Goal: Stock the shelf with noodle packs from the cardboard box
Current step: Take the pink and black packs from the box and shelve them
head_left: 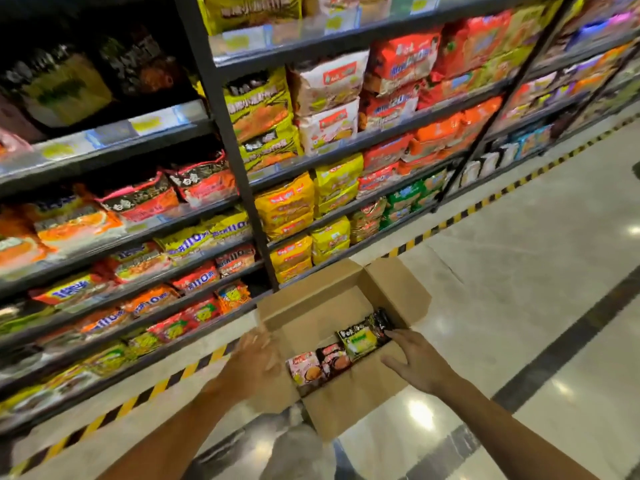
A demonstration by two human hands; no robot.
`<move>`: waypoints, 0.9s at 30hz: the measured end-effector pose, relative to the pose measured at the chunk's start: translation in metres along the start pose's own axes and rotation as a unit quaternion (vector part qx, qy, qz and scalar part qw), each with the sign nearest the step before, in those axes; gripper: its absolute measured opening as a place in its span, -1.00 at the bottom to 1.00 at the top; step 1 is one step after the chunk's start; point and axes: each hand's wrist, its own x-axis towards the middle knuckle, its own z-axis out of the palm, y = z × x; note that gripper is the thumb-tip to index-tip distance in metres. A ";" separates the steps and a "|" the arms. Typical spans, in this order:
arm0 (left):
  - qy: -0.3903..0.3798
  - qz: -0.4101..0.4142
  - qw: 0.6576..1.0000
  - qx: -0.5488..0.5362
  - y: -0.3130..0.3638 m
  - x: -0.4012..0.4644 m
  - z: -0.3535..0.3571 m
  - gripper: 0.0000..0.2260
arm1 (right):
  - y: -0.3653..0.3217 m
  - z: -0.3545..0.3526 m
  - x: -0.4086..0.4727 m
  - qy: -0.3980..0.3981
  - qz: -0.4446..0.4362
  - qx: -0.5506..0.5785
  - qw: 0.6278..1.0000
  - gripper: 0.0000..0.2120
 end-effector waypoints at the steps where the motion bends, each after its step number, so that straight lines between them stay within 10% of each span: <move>1: -0.038 -0.003 0.999 -0.019 -0.007 0.019 0.010 -0.51 | 0.001 0.001 0.012 -0.016 0.010 0.005 1.000 0.03; 16: -0.097 -0.212 0.936 -0.265 -0.036 0.177 0.145 -0.37 | 0.088 0.119 0.218 -0.185 0.101 0.081 0.974 -0.42; 24: -0.129 -0.328 0.842 -0.409 -0.040 0.305 0.291 -0.57 | 0.182 0.288 0.325 -0.267 0.063 0.069 0.959 -0.14; 27: -0.076 -0.383 0.770 -0.505 -0.052 0.364 0.349 -0.61 | 0.218 0.348 0.359 -0.295 0.055 0.070 0.951 -0.35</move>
